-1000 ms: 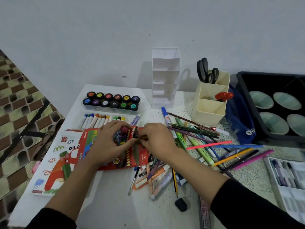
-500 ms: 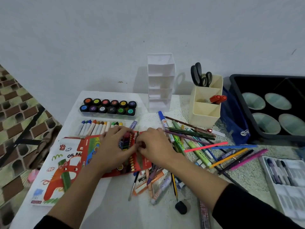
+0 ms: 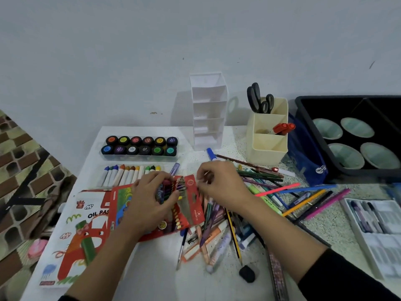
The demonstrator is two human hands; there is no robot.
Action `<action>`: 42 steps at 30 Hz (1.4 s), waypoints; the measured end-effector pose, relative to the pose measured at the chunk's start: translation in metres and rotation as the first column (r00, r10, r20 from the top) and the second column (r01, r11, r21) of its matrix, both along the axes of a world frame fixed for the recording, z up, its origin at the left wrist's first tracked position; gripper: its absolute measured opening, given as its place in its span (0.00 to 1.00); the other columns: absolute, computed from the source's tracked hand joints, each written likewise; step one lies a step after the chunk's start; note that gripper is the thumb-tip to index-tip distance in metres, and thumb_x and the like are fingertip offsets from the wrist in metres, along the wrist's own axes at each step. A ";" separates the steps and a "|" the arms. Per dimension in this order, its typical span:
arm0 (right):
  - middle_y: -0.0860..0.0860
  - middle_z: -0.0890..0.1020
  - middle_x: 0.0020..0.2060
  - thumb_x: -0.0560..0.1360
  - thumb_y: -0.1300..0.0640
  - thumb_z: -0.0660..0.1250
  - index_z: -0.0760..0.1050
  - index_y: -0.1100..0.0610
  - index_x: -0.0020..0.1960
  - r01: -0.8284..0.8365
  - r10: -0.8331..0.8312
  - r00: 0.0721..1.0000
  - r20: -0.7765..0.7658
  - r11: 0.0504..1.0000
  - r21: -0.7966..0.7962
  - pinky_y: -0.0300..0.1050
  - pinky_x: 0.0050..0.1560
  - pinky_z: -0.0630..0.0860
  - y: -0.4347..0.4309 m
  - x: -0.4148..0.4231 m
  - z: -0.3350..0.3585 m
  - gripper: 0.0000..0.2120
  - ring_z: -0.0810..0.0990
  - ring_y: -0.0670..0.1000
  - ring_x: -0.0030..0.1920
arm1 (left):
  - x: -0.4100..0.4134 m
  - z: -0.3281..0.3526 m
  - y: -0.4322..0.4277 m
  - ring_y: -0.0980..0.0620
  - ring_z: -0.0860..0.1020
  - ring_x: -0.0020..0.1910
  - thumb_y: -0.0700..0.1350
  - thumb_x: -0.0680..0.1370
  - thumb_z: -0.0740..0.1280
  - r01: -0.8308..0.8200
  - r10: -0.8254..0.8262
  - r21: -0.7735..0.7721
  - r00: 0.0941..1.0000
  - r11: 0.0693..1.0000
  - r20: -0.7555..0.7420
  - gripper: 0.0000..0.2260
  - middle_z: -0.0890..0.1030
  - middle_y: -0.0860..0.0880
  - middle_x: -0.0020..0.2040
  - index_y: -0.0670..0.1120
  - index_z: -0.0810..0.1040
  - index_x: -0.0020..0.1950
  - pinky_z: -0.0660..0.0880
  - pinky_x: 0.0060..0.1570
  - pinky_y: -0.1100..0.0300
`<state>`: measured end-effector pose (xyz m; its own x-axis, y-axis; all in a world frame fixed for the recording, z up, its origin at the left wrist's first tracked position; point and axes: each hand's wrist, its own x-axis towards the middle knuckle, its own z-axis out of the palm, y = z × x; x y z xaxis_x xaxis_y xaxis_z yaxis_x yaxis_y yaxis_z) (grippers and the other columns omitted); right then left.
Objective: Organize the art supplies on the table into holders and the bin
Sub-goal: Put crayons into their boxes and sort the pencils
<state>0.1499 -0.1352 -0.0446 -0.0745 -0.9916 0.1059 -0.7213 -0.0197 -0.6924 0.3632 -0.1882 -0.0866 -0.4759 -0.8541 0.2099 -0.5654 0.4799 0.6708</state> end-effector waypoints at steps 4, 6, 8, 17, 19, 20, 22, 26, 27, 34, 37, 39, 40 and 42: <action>0.49 0.82 0.45 0.76 0.56 0.69 0.82 0.54 0.50 0.160 -0.186 0.932 -0.311 0.981 -0.107 0.52 0.51 0.76 0.004 -0.032 0.007 0.05 0.78 0.52 0.48 | 0.000 -0.001 -0.001 0.61 0.72 0.58 0.64 0.73 0.62 0.002 -0.002 -0.012 1.000 1.000 0.010 0.15 0.73 0.63 0.56 0.61 0.73 0.56 0.65 0.68 0.40; 0.50 0.80 0.49 0.77 0.53 0.68 0.82 0.52 0.54 0.204 -0.205 0.874 -0.440 0.978 -0.050 0.52 0.53 0.72 0.007 -0.040 0.006 0.08 0.75 0.54 0.54 | -0.001 -0.002 0.000 0.61 0.72 0.58 0.64 0.73 0.62 -0.001 0.001 -0.020 1.000 1.000 0.014 0.15 0.73 0.63 0.56 0.61 0.74 0.56 0.65 0.68 0.40; 0.50 0.79 0.49 0.77 0.52 0.68 0.82 0.51 0.53 0.208 -0.180 0.852 -0.492 0.978 0.001 0.52 0.52 0.68 0.012 -0.042 0.002 0.08 0.74 0.55 0.55 | -0.001 -0.002 0.001 0.61 0.71 0.57 0.64 0.73 0.62 -0.003 0.003 -0.032 1.000 0.999 0.013 0.15 0.74 0.63 0.56 0.60 0.74 0.56 0.65 0.68 0.41; 0.48 0.79 0.46 0.77 0.48 0.69 0.80 0.50 0.52 0.197 -0.198 0.836 -0.513 0.979 -0.056 0.51 0.49 0.63 0.018 -0.037 -0.007 0.07 0.76 0.55 0.51 | -0.001 -0.002 0.002 0.60 0.71 0.56 0.64 0.73 0.62 -0.006 0.006 -0.050 1.000 0.999 -0.001 0.15 0.74 0.62 0.55 0.60 0.74 0.55 0.64 0.68 0.44; 0.49 0.79 0.46 0.76 0.48 0.70 0.79 0.51 0.52 0.185 -0.197 0.824 -0.531 0.980 -0.075 0.53 0.50 0.64 0.018 -0.035 -0.008 0.09 0.76 0.56 0.51 | -0.001 -0.001 0.002 0.60 0.72 0.56 0.64 0.72 0.63 -0.006 0.005 -0.056 1.000 0.998 -0.014 0.15 0.74 0.63 0.54 0.60 0.74 0.55 0.63 0.68 0.43; 0.50 0.79 0.47 0.76 0.48 0.70 0.79 0.51 0.53 0.178 -0.195 0.816 -0.544 0.980 -0.084 0.54 0.51 0.65 0.018 -0.034 -0.009 0.09 0.76 0.56 0.51 | -0.001 -0.001 0.002 0.60 0.72 0.55 0.64 0.72 0.63 -0.006 0.005 -0.059 1.000 0.998 -0.017 0.14 0.75 0.63 0.54 0.60 0.75 0.54 0.63 0.67 0.43; 0.52 0.80 0.47 0.77 0.50 0.69 0.79 0.52 0.55 0.166 -0.197 0.789 -0.581 0.980 -0.107 0.54 0.50 0.64 0.017 -0.033 -0.010 0.09 0.76 0.58 0.51 | -0.001 -0.001 0.002 0.60 0.73 0.55 0.63 0.72 0.63 -0.007 0.005 -0.063 1.000 0.998 -0.021 0.14 0.75 0.63 0.53 0.59 0.75 0.54 0.63 0.67 0.42; 0.53 0.81 0.44 0.77 0.54 0.67 0.81 0.54 0.52 0.165 -0.245 0.748 -0.617 0.969 -0.184 0.53 0.46 0.64 0.018 -0.032 -0.012 0.07 0.77 0.59 0.47 | 0.000 -0.002 0.001 0.59 0.73 0.55 0.63 0.73 0.64 -0.002 0.000 -0.072 1.000 0.997 -0.029 0.14 0.75 0.62 0.53 0.59 0.75 0.54 0.64 0.66 0.43; 0.53 0.81 0.44 0.77 0.54 0.67 0.80 0.55 0.51 0.165 -0.260 0.745 -0.615 0.964 -0.208 0.53 0.46 0.64 0.018 -0.032 -0.011 0.06 0.77 0.59 0.46 | 0.000 -0.003 0.001 0.60 0.73 0.55 0.63 0.73 0.64 -0.001 -0.001 -0.071 1.000 0.997 -0.030 0.14 0.75 0.62 0.53 0.59 0.75 0.54 0.64 0.66 0.44; 0.52 0.78 0.42 0.81 0.55 0.60 0.76 0.56 0.53 0.031 -0.270 0.752 -0.602 0.926 -0.376 0.51 0.41 0.67 0.017 -0.006 0.024 0.07 0.74 0.57 0.42 | 0.000 -0.004 0.001 0.59 0.73 0.55 0.64 0.73 0.63 0.002 -0.004 -0.073 1.000 0.997 -0.025 0.14 0.75 0.63 0.53 0.59 0.76 0.54 0.63 0.65 0.46; 0.51 0.77 0.40 0.84 0.54 0.56 0.72 0.57 0.55 0.000 -0.134 0.908 -0.398 0.948 -0.319 0.51 0.35 0.68 0.020 0.010 0.036 0.09 0.73 0.55 0.36 | 0.000 -0.002 0.001 0.59 0.73 0.55 0.65 0.72 0.63 -0.005 0.003 -0.067 1.000 0.998 -0.023 0.15 0.75 0.62 0.53 0.59 0.76 0.54 0.63 0.66 0.45; 0.50 0.78 0.37 0.85 0.54 0.55 0.69 0.56 0.56 0.051 -0.092 0.986 -0.139 0.959 -0.278 0.50 0.31 0.68 0.021 0.017 0.037 0.07 0.73 0.50 0.31 | 0.000 -0.001 0.001 0.59 0.73 0.55 0.65 0.72 0.62 -0.006 0.004 -0.056 1.000 0.998 -0.023 0.16 0.75 0.62 0.54 0.59 0.76 0.54 0.63 0.67 0.44; 0.50 0.79 0.36 0.86 0.53 0.55 0.68 0.55 0.56 0.088 -0.100 0.995 -0.030 0.961 -0.263 0.46 0.30 0.67 0.021 0.018 0.037 0.06 0.73 0.47 0.29 | 0.000 -0.001 0.002 0.58 0.73 0.56 0.65 0.72 0.62 -0.004 0.002 -0.052 1.000 0.999 -0.026 0.16 0.75 0.62 0.54 0.59 0.76 0.54 0.63 0.67 0.44; 0.49 0.80 0.36 0.86 0.54 0.55 0.67 0.54 0.56 0.160 -0.140 0.986 0.092 0.952 -0.262 0.39 0.31 0.64 0.020 0.019 0.035 0.05 0.74 0.43 0.28 | 0.001 -0.001 0.001 0.58 0.73 0.56 0.65 0.73 0.62 0.002 -0.003 -0.042 0.999 0.999 -0.032 0.15 0.76 0.62 0.54 0.59 0.75 0.54 0.63 0.67 0.43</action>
<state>0.1690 -0.1150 -0.0092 -0.2375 -0.9042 0.3549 -0.6792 -0.1066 -0.7262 0.3640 -0.1869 -0.0872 -0.4708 -0.8430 0.2603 -0.5429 0.5094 0.6677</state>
